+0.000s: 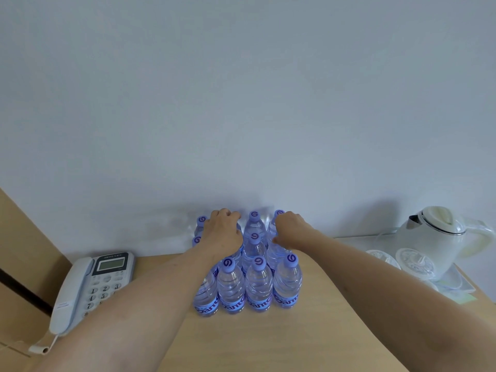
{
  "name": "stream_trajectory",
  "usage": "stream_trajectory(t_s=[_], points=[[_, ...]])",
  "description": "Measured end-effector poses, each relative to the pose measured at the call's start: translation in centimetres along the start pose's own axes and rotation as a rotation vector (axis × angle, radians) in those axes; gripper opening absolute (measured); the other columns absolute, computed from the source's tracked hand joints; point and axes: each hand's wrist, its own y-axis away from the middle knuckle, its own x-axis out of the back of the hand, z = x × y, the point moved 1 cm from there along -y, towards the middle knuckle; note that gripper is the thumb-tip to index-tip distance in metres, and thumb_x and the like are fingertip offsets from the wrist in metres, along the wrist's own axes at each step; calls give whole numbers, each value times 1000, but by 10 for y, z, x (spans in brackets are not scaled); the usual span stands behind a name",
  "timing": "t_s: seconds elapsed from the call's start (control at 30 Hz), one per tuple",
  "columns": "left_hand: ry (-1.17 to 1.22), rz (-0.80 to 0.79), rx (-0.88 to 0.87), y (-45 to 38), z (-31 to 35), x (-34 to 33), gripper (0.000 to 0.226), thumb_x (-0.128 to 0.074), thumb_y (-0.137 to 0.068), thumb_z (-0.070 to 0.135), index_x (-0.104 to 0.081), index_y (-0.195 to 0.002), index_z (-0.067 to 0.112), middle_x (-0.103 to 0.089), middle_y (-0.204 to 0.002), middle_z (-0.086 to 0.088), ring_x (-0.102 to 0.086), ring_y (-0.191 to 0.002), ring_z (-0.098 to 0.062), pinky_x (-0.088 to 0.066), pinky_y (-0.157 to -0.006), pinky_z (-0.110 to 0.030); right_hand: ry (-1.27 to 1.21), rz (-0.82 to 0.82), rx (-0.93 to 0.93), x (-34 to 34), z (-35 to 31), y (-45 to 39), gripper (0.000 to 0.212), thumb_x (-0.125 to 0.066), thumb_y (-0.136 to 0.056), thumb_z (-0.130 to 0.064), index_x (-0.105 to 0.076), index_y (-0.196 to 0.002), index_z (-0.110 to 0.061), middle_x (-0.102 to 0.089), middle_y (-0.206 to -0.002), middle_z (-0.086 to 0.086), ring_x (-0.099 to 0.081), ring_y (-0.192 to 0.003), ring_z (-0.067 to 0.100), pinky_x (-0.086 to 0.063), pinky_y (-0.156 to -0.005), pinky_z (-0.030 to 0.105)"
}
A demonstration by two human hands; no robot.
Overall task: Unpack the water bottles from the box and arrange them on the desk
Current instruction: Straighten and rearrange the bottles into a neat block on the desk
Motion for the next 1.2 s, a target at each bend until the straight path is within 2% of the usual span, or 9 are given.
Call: stream_trajectory(t_s=[0.17,0.37,0.53,0.8,0.87,0.93,1.0,1.1,1.2], points=[[4,5,5,2,-3,0,44,-48,-92,23,-48,-136,18,-49,-133,-6,-38,-125,-28,-42,-97,-40,31,3,68,2,-1,3,34,-49,-76,6,-28,-57,-13,-25,-64,1,-28,-54,20,-19,-43,24],[-3,3,6,2,-1,1,43,-48,-92,23,-49,-134,17,-50,-131,-6,-38,-124,-29,-43,-95,-41,-27,23,11,-1,5,-1,40,-67,-84,-23,-37,-59,-13,-39,-65,0,-41,-55,16,-28,-44,24],[2,0,11,2,-1,1,44,-48,-92,22,-48,-135,17,-49,-132,-6,-38,-125,-29,-42,-97,-43,6,-3,18,-2,0,-4,35,-58,-80,-4,-33,-57,-13,-35,-66,1,-39,-58,20,-24,-43,24],[12,5,11,-2,-3,0,43,-48,-92,21,-49,-134,16,-49,-132,-6,-37,-126,-28,-41,-99,-41,7,-28,68,2,-1,-4,36,-49,-75,7,-26,-56,-13,-28,-67,3,-35,-66,25,-19,-44,24],[12,7,10,-3,-3,0,44,-48,-92,21,-49,-135,16,-49,-133,-6,-37,-126,-28,-41,-99,-42,-19,-51,36,3,0,-5,28,-51,-76,5,-36,-57,-9,-41,-73,7,-40,-67,28,-27,-45,25],[16,10,9,-5,-3,-1,44,-48,-91,21,-49,-135,16,-49,-132,-6,-38,-125,-28,-42,-99,-42,-48,-69,16,6,3,-8,5,-58,-78,-1,-62,-79,0,-60,-93,13,-55,-74,32,-45,-56,31],[25,16,8,-7,-4,-1,44,-48,-91,20,-49,-134,16,-50,-132,-6,-38,-124,-28,-42,-99,-41,-100,-78,6,10,6,-11,29,-68,-76,-12,-69,-102,-1,-67,-104,15,-64,-87,30,-55,-71,35],[44,36,11,-9,-7,-2,40,-48,-90,19,-52,-130,15,-52,-127,-6,-40,-121,-28,-42,-96,-39,-182,11,-31,20,8,-18,32,-71,-75,-28,-72,-94,-2,-71,-94,14,-67,-90,29,-59,-75,39],[53,56,8,-12,-10,-4,37,-48,-90,18,-54,-126,15,-53,-123,-5,-41,-117,-28,-41,-92,-37,-189,102,-93,22,12,-28,28,-66,-77,-33,-63,-71,-6,-62,-70,7,-61,-69,27,-48,-55,28]])
